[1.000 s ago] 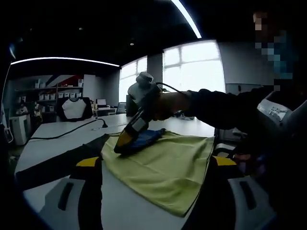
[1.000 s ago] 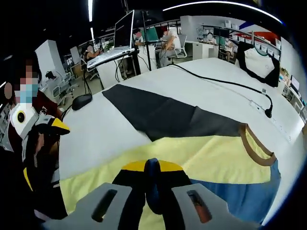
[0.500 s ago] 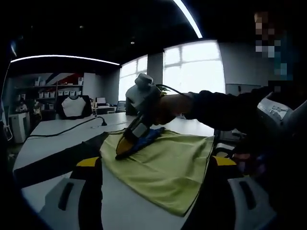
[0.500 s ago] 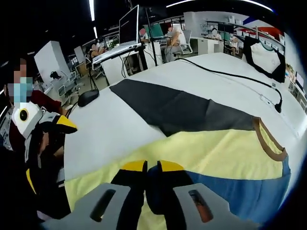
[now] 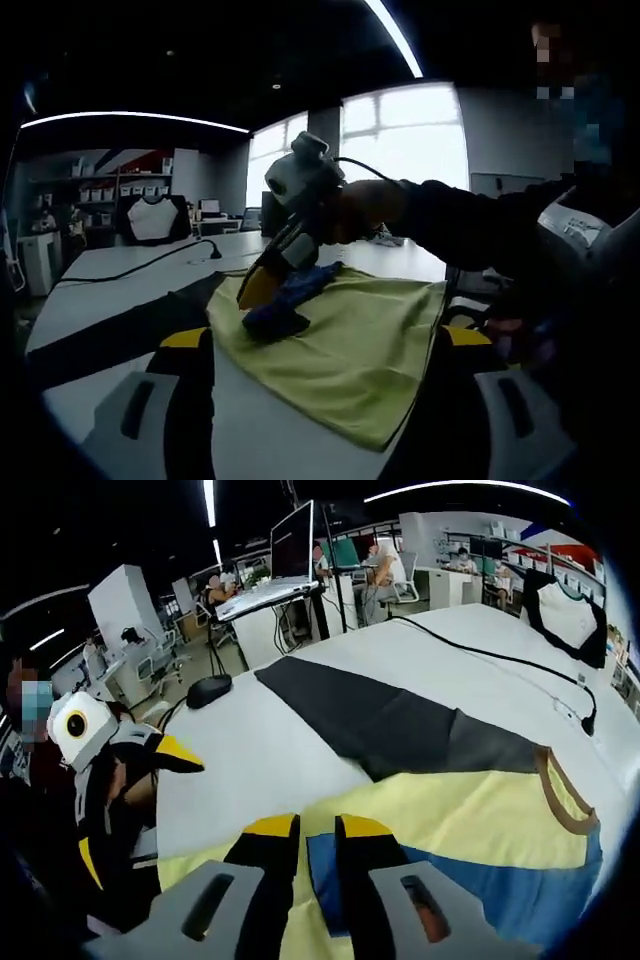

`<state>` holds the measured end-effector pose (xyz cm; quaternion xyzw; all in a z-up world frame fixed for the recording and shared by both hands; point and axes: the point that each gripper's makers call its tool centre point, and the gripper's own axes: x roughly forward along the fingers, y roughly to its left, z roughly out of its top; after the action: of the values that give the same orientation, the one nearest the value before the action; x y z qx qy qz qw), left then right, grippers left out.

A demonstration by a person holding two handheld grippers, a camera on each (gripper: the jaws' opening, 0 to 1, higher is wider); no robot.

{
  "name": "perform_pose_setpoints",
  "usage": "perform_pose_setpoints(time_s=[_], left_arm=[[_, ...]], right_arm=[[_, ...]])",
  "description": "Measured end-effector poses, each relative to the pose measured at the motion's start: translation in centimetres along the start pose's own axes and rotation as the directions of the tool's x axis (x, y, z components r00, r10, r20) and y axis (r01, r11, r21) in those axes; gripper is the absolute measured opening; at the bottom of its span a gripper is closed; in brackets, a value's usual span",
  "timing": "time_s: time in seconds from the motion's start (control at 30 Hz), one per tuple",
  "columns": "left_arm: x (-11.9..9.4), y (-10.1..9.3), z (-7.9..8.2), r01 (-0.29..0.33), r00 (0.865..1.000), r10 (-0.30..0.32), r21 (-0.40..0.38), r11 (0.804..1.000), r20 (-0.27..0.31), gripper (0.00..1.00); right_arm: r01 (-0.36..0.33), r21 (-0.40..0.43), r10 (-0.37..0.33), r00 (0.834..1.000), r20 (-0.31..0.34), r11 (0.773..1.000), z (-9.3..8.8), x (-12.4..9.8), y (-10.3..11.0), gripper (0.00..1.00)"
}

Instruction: Fold the garment on the visible template until the final outline fits inside the template.

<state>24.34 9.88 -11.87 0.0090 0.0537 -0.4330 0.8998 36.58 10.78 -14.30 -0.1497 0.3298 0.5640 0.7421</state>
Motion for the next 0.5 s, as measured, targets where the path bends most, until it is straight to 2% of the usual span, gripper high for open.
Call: perform_pose_setpoints(time_s=[0.17, 0.37, 0.5], left_arm=[[0.8, -0.2, 0.3, 0.016, 1.000, -0.016, 0.023, 1.000, -0.001, 0.92], [2.2, 0.2, 0.8, 0.010, 0.999, -0.006, 0.092, 0.996, -0.041, 0.90], [3.3, 0.8, 0.9, 0.018, 0.997, -0.012, 0.086, 0.996, -0.078, 0.86]], right_arm=[[0.062, -0.027, -0.060, 0.996, 0.059, 0.998, 1.2, -2.7, -2.2, 0.18], [0.114, -0.050, -0.110, 0.990, 0.088, 0.992, 1.2, -4.7, -3.9, 0.25], [0.142, -0.069, -0.134, 0.985, 0.106, 0.987, 1.1, -5.9, -4.9, 0.29]])
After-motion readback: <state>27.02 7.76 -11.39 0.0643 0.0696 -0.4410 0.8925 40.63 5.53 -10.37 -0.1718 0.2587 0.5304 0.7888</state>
